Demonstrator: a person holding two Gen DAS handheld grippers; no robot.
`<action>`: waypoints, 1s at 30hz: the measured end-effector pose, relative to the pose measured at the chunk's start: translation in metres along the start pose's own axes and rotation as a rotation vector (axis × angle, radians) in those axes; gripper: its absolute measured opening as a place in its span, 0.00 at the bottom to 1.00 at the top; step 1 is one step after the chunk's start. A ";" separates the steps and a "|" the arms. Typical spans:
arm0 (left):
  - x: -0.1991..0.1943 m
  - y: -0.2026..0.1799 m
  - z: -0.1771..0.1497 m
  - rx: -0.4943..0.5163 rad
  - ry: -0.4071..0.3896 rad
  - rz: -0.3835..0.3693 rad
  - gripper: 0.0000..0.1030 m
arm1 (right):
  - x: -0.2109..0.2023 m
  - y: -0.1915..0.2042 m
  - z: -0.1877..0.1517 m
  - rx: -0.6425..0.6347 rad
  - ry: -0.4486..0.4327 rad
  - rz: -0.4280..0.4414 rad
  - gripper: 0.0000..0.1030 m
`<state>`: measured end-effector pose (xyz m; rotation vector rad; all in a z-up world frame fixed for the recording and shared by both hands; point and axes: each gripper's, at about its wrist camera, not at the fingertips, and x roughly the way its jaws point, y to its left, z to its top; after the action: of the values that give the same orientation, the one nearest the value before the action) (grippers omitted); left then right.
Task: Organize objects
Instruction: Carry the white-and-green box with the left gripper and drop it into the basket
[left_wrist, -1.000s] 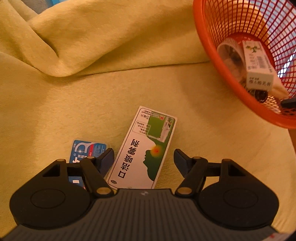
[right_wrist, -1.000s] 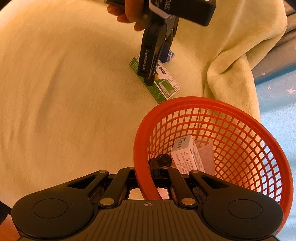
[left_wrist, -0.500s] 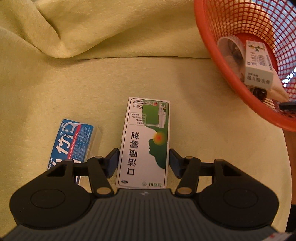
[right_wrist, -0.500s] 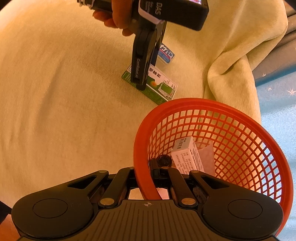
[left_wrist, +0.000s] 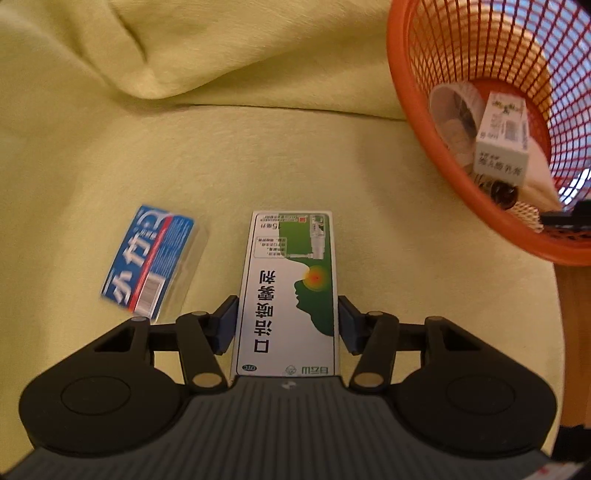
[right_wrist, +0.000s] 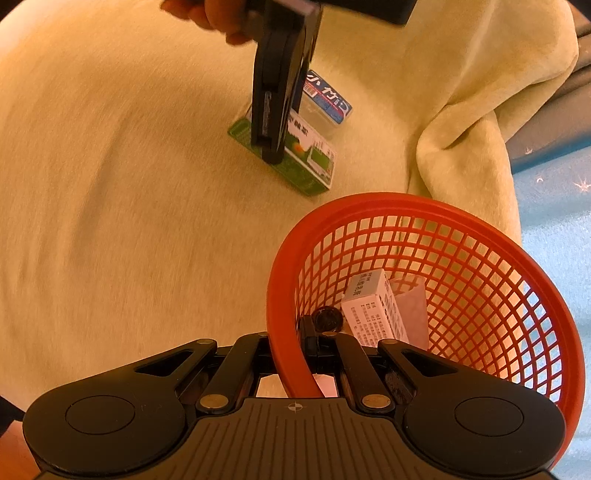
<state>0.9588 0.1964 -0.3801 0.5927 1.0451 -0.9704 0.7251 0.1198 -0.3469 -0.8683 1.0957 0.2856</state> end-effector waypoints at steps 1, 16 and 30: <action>-0.004 0.000 -0.002 -0.012 0.005 0.001 0.48 | 0.000 0.001 -0.001 -0.003 0.002 0.000 0.00; -0.066 -0.017 -0.018 -0.079 -0.028 0.009 0.48 | -0.001 0.008 -0.005 -0.036 0.020 0.000 0.00; -0.098 -0.031 -0.009 -0.070 -0.072 0.001 0.48 | -0.005 0.015 -0.013 -0.049 0.027 -0.003 0.00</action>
<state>0.9110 0.2256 -0.2939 0.4976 1.0105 -0.9441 0.7051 0.1211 -0.3518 -0.9196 1.1160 0.2995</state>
